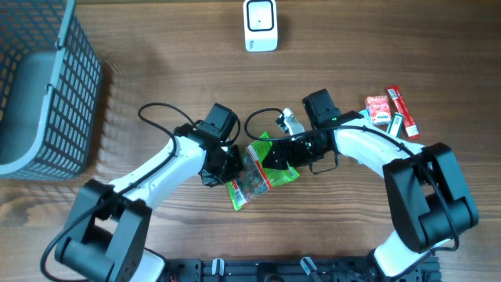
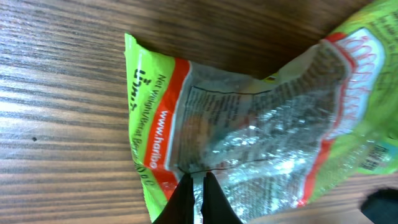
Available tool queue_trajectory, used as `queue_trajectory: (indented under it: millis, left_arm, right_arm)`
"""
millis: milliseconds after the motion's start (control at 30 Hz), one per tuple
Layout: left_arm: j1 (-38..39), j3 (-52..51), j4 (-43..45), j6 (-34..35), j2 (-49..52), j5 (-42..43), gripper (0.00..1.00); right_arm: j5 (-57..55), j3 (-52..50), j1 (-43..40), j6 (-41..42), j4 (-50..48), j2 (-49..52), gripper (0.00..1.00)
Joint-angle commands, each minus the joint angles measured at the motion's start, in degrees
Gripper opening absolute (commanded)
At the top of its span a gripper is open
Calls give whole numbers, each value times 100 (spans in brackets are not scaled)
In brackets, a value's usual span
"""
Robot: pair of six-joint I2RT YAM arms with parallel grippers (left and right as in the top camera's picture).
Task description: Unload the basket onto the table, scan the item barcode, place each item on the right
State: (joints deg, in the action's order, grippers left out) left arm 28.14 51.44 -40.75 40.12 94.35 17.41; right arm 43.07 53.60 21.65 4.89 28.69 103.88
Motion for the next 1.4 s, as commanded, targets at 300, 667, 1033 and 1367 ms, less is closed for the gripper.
queue_trajectory:
  millis: [300,667,1033,1367]
  left_arm:
    - [37,22,328,-87,125,-358,4]
    - [-114,841,-850,-367,-505,-621,4]
    - [-221,116,-820,-343,-79,-1270,4]
    - [-210,-474,160,-164,118,-610,5]
  right_arm:
    - [907,-852,114,1154,-1305,-13,50]
    - [782,-1126,201,1908,-2304,-13,38]
    - [780,-1126,203,1912,-2306,-13,44]
    - [785,-1126,203,2072,-2199,-13,47]
